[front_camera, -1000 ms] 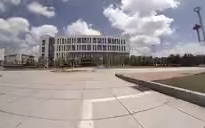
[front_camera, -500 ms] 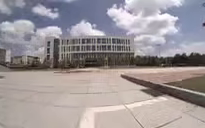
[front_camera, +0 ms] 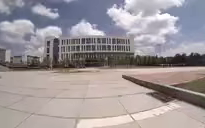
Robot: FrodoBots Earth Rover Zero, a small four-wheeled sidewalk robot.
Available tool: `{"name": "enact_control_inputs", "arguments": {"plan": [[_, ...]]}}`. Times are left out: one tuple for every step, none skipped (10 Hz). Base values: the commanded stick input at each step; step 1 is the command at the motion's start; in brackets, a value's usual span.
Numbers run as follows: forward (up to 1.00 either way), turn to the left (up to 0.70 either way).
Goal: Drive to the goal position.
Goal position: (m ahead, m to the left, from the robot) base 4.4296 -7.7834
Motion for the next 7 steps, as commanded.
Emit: {"name": "enact_control_inputs", "arguments": {"plan": [[0.70,0.14],[0.70,0.01],[0.70,0.00],[0.70,0.00],[0.70,0.00],[0.70,0.00],[0.70,0.00]]}}
